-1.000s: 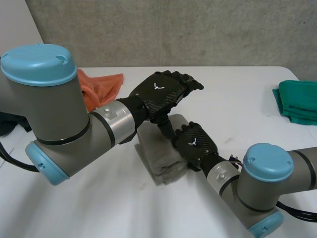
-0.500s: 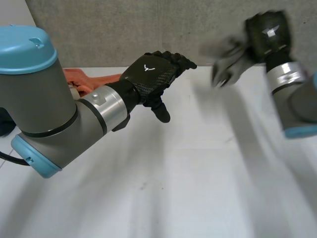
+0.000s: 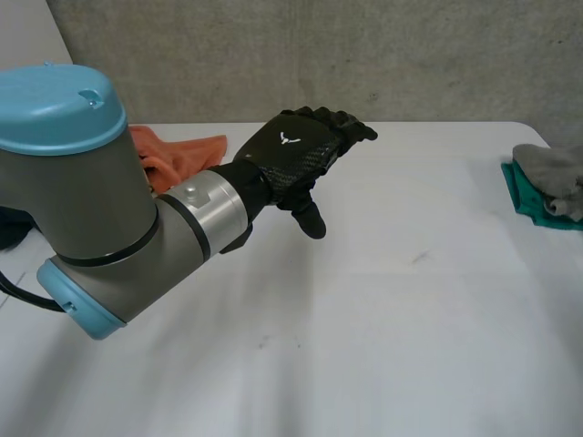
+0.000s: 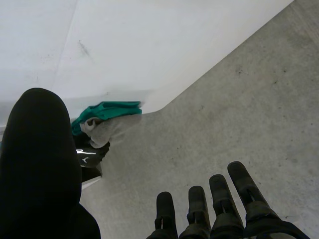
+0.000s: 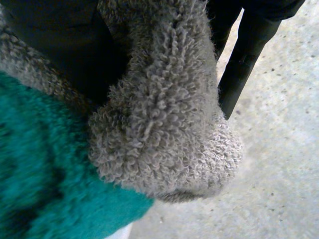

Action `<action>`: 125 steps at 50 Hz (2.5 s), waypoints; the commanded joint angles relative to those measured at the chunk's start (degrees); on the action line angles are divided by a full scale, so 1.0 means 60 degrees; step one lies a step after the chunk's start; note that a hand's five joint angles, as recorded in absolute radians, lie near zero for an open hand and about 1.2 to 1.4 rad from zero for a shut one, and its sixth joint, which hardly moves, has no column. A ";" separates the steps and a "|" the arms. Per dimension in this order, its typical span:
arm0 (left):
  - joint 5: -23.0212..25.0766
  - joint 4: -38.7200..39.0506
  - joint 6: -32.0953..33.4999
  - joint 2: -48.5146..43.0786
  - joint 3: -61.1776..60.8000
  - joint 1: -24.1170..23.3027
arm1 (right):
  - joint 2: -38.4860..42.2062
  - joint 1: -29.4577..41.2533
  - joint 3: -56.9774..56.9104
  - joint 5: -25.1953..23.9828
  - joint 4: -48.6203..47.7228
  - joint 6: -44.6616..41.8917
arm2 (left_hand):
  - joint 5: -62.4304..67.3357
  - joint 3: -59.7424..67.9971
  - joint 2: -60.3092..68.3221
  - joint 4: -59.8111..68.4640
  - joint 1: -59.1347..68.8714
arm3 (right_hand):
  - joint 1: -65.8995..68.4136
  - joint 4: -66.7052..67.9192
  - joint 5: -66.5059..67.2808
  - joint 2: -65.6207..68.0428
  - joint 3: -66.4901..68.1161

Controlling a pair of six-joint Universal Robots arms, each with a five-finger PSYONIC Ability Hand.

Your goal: Fold the laundry.

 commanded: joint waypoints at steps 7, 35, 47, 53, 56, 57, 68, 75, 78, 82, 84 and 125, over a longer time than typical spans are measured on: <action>-0.0015 0.0003 -0.0027 -0.0034 0.0002 -0.0102 | -0.1128 -0.0099 0.1246 -0.0048 0.0208 0.0028 | 0.0261 0.0346 0.0402 0.0437 0.0556 | -0.7122 -0.8876 -0.8251 -0.8356 -0.8536; -0.0658 0.0529 -0.0467 0.1094 0.0280 -0.0102 | -0.6632 0.0160 0.2562 0.4861 0.2778 -0.2290 | -0.0045 0.0039 0.0095 0.0130 0.0249 | -0.8066 -0.9821 -0.9196 -0.9301 -0.9481; -0.3341 0.0779 0.1756 0.0817 0.0369 0.3206 | -0.9434 0.2841 0.7877 0.1772 0.0428 -0.1422 | 0.0036 0.0120 0.0177 0.0212 0.0331 | -0.8066 -0.9821 -0.9196 -0.9301 -0.9481; -0.3108 0.2005 0.4376 -0.1419 0.0660 0.4802 | -0.9435 0.3797 0.9259 0.1623 0.0647 -0.1890 | 0.0765 0.0849 0.0905 0.0940 0.1059 | -0.8066 -0.9821 -0.9196 -0.9301 -0.9481; -0.2276 0.2564 0.4776 -0.2373 0.1127 0.5214 | -0.9333 0.3870 0.9611 0.1637 0.0955 -0.2286 | 0.1379 0.1463 0.1520 0.1555 0.1674 | -0.8066 -0.9821 -0.9196 -0.9301 -0.9481; -0.1996 0.2668 0.4777 -0.2581 0.1275 0.5302 | -0.9289 0.3885 0.9655 0.1652 0.1057 -0.2359 | 0.1521 0.1606 0.1662 0.1697 0.1816 | -0.8066 -0.9821 -0.9196 -0.9301 -0.9481; -0.0939 0.2771 0.3887 -0.4252 0.2902 0.5918 | -0.8879 0.3812 0.9729 0.1769 0.1966 -0.2682 | 0.5995 0.6080 0.6136 0.6171 0.6290 | -0.8066 -0.9821 -0.9196 -0.9301 -0.9481; -0.0441 0.2874 0.2786 -0.4487 0.3049 0.6094 | -0.8849 0.3812 0.9787 0.1799 0.1966 -0.2682 | 0.7915 0.7999 0.8056 0.8091 0.8210 | -0.8066 -0.9821 -0.9196 -0.9301 -0.9481; -0.0294 0.2874 0.2653 -0.4692 0.3210 0.6167 | -0.8835 0.3826 0.9831 0.1828 0.1966 -0.2682 | 0.7859 0.7943 0.8000 0.8035 0.8154 | -0.8066 -0.9821 -0.9196 -0.9301 -0.9481; -0.0279 0.2859 0.2653 -0.4984 0.3532 0.6241 | -0.8762 0.3812 0.9846 0.1872 0.1966 -0.2682 | 0.7774 0.7859 0.7915 0.7950 0.8069 | -0.8066 -0.9821 -0.9196 -0.9301 -0.9481; -0.0265 0.2859 0.2653 -0.5087 0.3664 0.6299 | -0.8732 0.3812 0.9846 0.1872 0.1966 -0.2682 | 0.7997 0.8082 0.8138 0.8173 0.8292 | -0.8066 -0.9821 -0.9196 -0.9301 -0.9481; -0.0323 0.3137 0.0090 -0.2142 0.2536 0.6035 | -0.8586 0.3812 0.9861 0.1945 0.1966 -0.2711 | 0.3598 0.3682 0.3739 0.3774 0.3893 | -0.8066 -0.9821 -0.9196 -0.9301 -0.9481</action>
